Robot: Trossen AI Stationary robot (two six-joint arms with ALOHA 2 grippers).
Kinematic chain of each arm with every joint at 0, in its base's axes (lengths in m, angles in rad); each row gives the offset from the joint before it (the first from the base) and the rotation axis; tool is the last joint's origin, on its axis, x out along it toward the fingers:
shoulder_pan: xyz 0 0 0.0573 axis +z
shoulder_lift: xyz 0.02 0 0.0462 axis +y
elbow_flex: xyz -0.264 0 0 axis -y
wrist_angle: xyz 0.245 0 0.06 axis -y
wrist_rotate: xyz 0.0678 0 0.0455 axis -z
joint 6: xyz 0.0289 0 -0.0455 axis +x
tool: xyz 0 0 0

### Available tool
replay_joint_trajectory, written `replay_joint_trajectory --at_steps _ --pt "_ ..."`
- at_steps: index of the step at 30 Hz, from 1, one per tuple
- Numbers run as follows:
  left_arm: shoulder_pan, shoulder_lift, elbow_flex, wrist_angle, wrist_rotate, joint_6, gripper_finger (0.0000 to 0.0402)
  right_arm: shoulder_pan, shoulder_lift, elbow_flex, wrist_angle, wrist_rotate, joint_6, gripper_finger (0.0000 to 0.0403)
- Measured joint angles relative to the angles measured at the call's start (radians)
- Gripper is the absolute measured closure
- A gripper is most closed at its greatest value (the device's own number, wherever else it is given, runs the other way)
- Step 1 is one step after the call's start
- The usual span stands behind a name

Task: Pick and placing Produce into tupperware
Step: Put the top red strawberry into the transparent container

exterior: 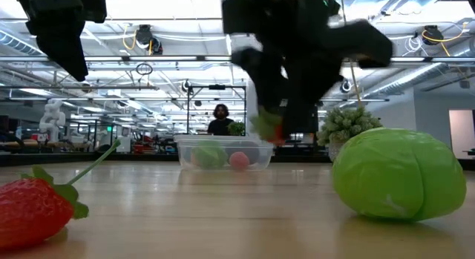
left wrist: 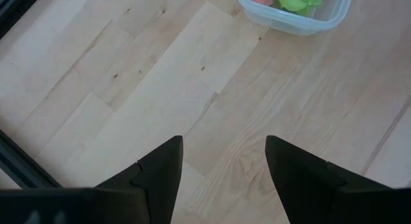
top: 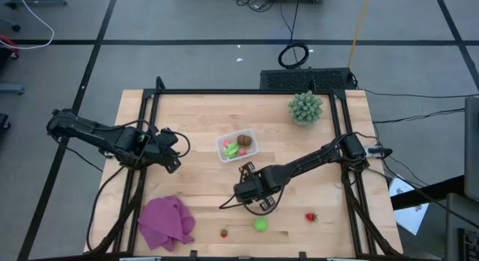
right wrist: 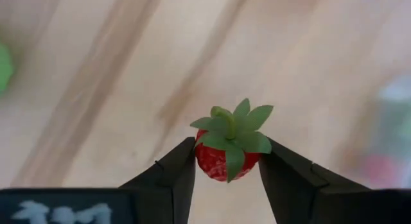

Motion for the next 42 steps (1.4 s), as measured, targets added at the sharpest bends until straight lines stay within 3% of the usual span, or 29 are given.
replay_joint_trajectory --at_steps 7,19,25,34,42 --pt "0.000 0.000 0.000 0.000 0.000 0.000 0.0174 -0.062 0.000 0.107 -0.011 0.139 -0.108 0.0249" --pt "0.000 0.000 0.000 0.000 0.000 0.009 0.0174 -0.278 0.000 0.119 0.118 0.161 -0.236 0.0246" --pt "0.000 0.000 0.000 0.000 0.000 0.009 0.0174 -0.377 0.000 0.119 0.192 -0.053 -0.155 0.0246" --pt "0.000 0.000 0.000 0.000 -0.002 0.009 0.0174 -0.455 0.000 0.119 0.266 -0.263 0.005 0.0245" --pt "0.000 0.000 0.000 0.000 -0.008 0.016 0.0174 -0.459 0.000 0.081 0.274 -0.285 0.063 0.0245"
